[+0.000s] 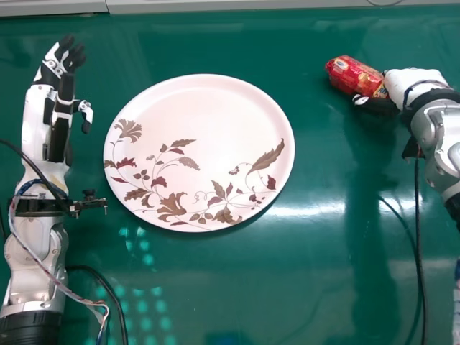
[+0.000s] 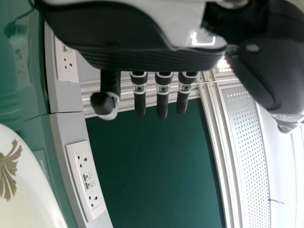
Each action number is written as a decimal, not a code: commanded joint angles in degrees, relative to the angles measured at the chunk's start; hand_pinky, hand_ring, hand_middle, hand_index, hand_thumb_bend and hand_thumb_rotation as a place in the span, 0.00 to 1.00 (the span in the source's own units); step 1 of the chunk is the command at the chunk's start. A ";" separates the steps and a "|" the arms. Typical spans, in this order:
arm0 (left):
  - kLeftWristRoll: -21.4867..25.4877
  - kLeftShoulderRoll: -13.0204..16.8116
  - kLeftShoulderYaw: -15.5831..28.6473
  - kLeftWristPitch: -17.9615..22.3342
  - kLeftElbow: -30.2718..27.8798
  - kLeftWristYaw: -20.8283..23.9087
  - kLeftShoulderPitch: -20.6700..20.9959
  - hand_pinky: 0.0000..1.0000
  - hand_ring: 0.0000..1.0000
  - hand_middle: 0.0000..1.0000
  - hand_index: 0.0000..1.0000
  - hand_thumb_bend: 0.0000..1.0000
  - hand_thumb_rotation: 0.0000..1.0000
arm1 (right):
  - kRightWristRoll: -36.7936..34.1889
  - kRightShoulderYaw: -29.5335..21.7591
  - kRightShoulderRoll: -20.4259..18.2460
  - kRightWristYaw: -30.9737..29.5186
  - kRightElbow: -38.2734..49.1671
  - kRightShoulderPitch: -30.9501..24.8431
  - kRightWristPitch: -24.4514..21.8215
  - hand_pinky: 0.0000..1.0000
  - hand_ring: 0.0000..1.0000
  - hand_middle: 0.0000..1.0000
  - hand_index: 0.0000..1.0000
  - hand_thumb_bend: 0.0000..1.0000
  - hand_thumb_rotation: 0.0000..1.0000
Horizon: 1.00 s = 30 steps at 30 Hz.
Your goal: Pick up biscuit and place it in the plate
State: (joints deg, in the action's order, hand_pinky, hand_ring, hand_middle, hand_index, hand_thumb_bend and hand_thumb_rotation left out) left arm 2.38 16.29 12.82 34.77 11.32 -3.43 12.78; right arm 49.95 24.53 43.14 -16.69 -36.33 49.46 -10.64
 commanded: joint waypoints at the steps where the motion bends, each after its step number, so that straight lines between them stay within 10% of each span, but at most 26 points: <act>1: 0.00 -1.27 -0.45 0.02 1.14 -0.19 -2.95 0.00 0.98 0.95 0.98 1.00 0.71 | -1.90 1.19 -1.88 -2.43 -1.10 -5.58 1.36 0.18 0.41 0.50 0.49 0.51 0.00; 21: 0.68 -0.19 0.24 3.46 6.04 -1.49 -2.23 0.00 1.00 0.95 0.99 0.99 0.69 | -6.21 -11.45 1.78 -3.41 25.59 -13.15 -5.50 0.27 0.40 0.50 0.52 0.51 0.00; 30: 1.21 -0.48 -0.25 3.82 8.47 -2.42 -0.43 0.00 1.00 0.95 0.98 1.00 0.67 | -8.17 -18.51 3.87 -7.51 41.38 -17.88 -5.87 0.06 0.42 0.47 0.49 0.51 0.00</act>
State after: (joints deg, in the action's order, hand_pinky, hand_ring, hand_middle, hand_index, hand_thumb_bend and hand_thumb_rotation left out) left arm 3.65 16.47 12.83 37.35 16.19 -5.55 14.36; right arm 42.27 7.22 46.16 -23.64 2.57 32.50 -16.84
